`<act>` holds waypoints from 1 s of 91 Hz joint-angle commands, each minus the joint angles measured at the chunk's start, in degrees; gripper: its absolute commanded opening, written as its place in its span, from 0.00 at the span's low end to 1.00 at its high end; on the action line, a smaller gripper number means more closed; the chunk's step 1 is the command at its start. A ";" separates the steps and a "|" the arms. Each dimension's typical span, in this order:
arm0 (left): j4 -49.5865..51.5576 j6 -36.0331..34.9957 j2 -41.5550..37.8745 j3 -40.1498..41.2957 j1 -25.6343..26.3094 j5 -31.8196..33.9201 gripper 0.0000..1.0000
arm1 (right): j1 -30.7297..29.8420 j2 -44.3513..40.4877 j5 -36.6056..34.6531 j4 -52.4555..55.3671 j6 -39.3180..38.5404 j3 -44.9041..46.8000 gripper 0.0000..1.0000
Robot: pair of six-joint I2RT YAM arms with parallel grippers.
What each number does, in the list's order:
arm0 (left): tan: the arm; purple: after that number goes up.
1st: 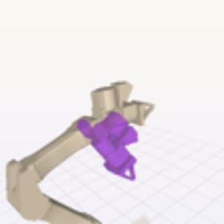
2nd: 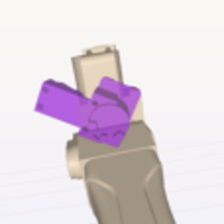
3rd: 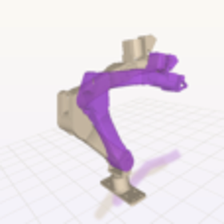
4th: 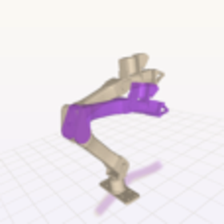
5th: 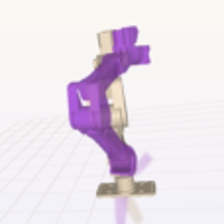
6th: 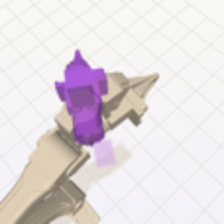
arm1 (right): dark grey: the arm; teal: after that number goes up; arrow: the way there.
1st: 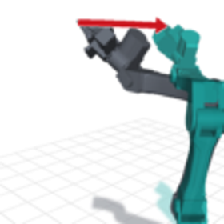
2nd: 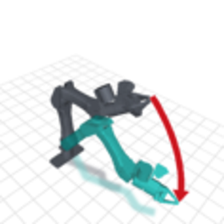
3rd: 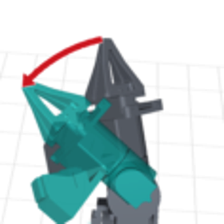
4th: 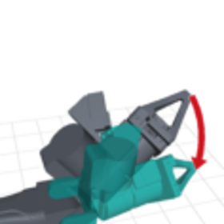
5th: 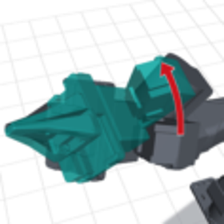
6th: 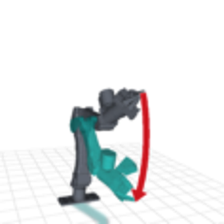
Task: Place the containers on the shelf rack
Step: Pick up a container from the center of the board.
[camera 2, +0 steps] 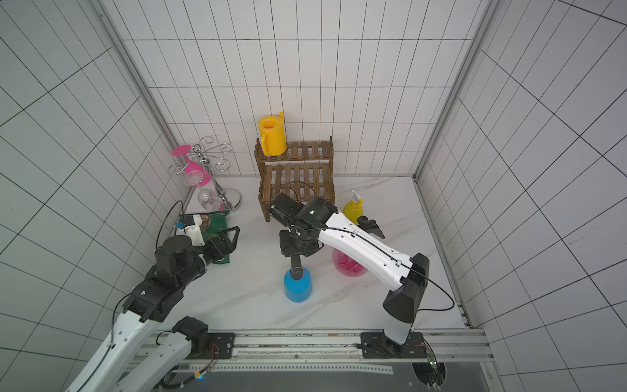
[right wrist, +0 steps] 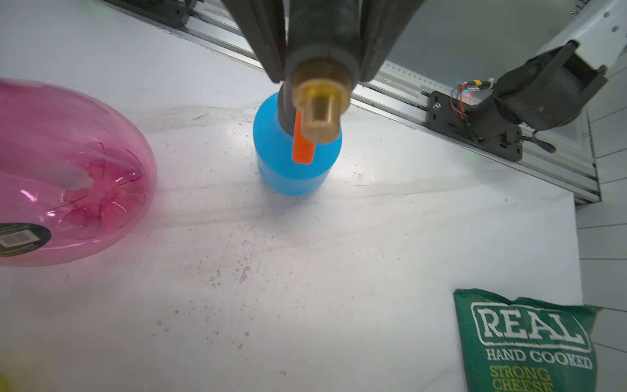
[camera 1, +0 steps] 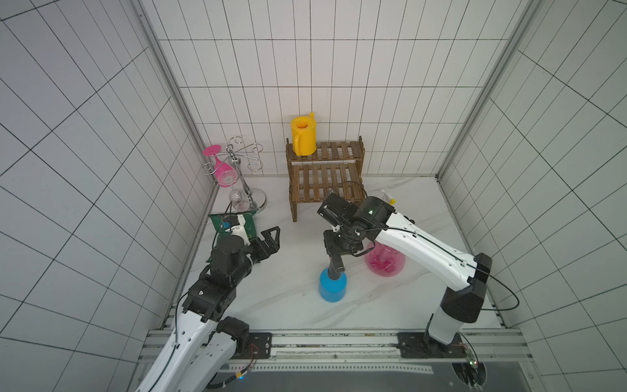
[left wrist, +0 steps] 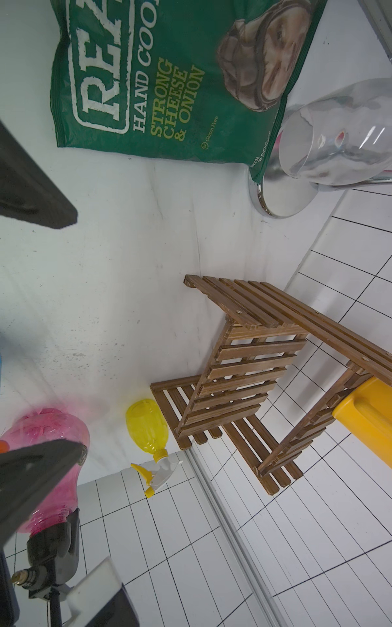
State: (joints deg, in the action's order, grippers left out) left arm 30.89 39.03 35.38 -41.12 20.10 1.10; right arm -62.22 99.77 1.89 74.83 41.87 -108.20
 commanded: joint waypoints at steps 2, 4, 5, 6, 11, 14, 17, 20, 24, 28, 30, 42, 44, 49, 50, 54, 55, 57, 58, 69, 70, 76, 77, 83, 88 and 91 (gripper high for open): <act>-0.51 -2.23 -0.14 0.30 -0.06 0.90 0.99 | 0.34 0.62 -0.95 2.46 -3.16 0.32 0.40; -0.56 -2.27 -0.13 0.33 -0.06 0.98 0.99 | 0.34 0.65 -1.00 2.74 -3.34 0.28 0.40; -0.61 -2.28 -0.13 0.29 -0.06 1.04 0.99 | 0.34 0.72 -1.05 2.98 -3.44 0.32 0.40; -0.68 -2.42 -0.13 0.27 -0.06 1.07 0.99 | 0.30 0.70 -1.07 3.14 -3.58 0.34 0.40; -1.04 -2.65 0.01 0.24 -0.07 1.11 0.99 | 0.25 0.62 -1.54 3.81 -4.12 0.18 0.39; -1.19 -2.81 0.12 0.21 -0.06 1.05 0.99 | 0.21 0.45 -1.77 4.02 -4.41 0.18 0.37; -1.53 -3.14 0.17 0.25 -0.06 0.78 0.99 | 0.17 0.14 -2.15 3.99 -4.82 0.21 0.35; -1.91 -3.55 0.21 0.25 -0.06 0.25 0.99 | 0.17 -0.24 -2.82 3.93 -5.29 0.14 0.33; -2.72 -4.42 0.18 0.29 -0.08 -0.72 0.99 | 0.17 -0.76 -3.64 3.58 -6.13 0.18 0.30; -3.54 -5.79 0.02 0.22 -0.07 -2.31 0.99 | 0.23 -1.36 -4.59 3.20 -7.29 0.06 0.28; -3.91 -6.94 -0.18 0.25 -0.06 -3.38 0.99 | 0.25 -1.71 -4.96 2.88 -8.09 0.00 0.25; -7.54 -14.71 -1.68 0.43 -0.06 -11.69 0.99 | 0.72 -3.47 -5.79 1.14 -14.97 -0.48 0.18; -8.18 -15.90 -1.97 0.61 -0.08 -12.91 0.99 | 0.87 -3.78 -5.37 0.72 -16.53 -0.40 0.17; -9.82 -18.80 -2.50 0.99 -0.14 -16.57 0.99 | 1.62 -4.97 -3.60 -1.01 -22.09 0.40 0.11; -9.98 -19.51 -2.59 1.06 -0.14 -17.45 0.99 | 1.86 -5.35 -2.92 -1.49 -22.92 0.60 0.11; -11.14 -22.43 -2.75 1.27 -0.06 -21.09 0.99 | 3.22 -6.62 0.63 -3.47 -28.00 1.69 0.08; -11.31 -23.17 -2.76 1.29 -0.06 -22.04 0.99 | 3.58 -6.88 1.52 -3.95 -29.31 1.91 0.08; -11.56 -24.65 -2.81 1.30 -0.08 -24.42 0.99 | 4.40 -7.51 3.73 -4.86 -31.04 2.42 0.07; -11.60 -25.60 -2.79 1.31 -0.07 -25.51 0.99 | 4.83 -7.67 4.96 -5.34 -32.06 2.62 0.07; -11.63 -34.44 -2.23 2.05 0.02 -38.04 0.98 | 9.26 -9.05 19.14 -5.61 -48.37 3.09 0.02; -11.64 -35.42 -2.19 2.25 0.02 -39.08 0.98 | 9.50 -9.05 20.01 -5.28 -49.95 2.96 0.02; -12.11 -39.01 -1.62 3.29 0.17 -44.55 0.98 | 10.06 -9.07 23.25 -2.52 -58.95 2.20 0.00; -12.32 -39.50 -1.45 3.48 0.19 -45.42 0.98 | 10.08 -9.15 23.69 -2.16 -60.56 2.20 0.00; -14.26 -41.44 -0.06 4.46 0.77 -50.16 0.98 | 10.08 -10.54 26.12 -1.26 -68.94 3.49 0.00; -15.67 -41.85 1.86 4.31 1.93 -52.05 0.98 | 10.05 -11.58 28.69 0.10 -75.48 4.35 0.00; -15.91 -42.11 3.30 3.77 2.88 -52.58 0.99 | 10.09 -11.76 29.60 1.19 -78.77 4.35 0.00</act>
State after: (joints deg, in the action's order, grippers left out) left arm 18.52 2.94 35.75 -37.47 20.99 -41.43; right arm -51.86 90.85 22.44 72.10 -17.69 -104.64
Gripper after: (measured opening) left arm 0.984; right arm 0.285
